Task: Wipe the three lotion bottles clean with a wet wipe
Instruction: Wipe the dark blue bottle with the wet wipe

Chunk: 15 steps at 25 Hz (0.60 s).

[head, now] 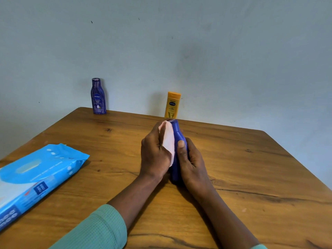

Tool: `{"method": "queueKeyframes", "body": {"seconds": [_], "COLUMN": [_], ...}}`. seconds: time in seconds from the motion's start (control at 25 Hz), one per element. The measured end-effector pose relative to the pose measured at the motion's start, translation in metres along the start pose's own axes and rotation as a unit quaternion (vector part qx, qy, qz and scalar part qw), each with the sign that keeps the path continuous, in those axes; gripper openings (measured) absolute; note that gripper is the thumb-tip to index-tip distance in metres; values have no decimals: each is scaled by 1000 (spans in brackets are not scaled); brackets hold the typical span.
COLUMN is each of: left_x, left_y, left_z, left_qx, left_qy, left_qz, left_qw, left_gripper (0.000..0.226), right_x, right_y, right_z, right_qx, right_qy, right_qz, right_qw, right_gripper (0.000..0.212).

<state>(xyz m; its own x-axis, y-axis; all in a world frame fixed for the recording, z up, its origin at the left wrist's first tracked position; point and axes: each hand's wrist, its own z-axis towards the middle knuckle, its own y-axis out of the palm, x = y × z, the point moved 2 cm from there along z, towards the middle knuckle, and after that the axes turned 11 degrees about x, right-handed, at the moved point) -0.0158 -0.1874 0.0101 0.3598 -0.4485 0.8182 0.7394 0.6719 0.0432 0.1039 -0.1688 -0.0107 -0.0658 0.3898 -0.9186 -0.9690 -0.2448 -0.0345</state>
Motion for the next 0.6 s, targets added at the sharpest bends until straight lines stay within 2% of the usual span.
{"method": "queueKeyframes", "body": {"seconds": [0.08,0.16,0.24,0.32,0.44,0.6], "left_x": [7,10,6,6,8,6], "left_y": [6,9,4,-1,2,13], "left_z": [-5,-7,-3,0,-5,-9], "left_qx": [-32,-17,22,25,-26,-105], "left_qy": [13,21,22,3,-31,-104], "left_qz": [-1,4,-1,-23,-63,-78], "left_qw": [999,1000,1000,999,997,986], "left_gripper": [30,31,20,20,25,49], "right_x": [-1,-1,-4,-5,-5,-4], "right_y": [-3,-3,-1,-1,-5,-10], "right_z": [2,2,1,-1,-2,1], "right_qx": [15,14,-12,-38,-43,-39], "right_qy": [13,23,39,72,117,168], "right_qz": [56,68,63,59,79,85], "right_qw": [998,997,997,995,989,981], "right_gripper": [34,35,51,61,69,72]}}
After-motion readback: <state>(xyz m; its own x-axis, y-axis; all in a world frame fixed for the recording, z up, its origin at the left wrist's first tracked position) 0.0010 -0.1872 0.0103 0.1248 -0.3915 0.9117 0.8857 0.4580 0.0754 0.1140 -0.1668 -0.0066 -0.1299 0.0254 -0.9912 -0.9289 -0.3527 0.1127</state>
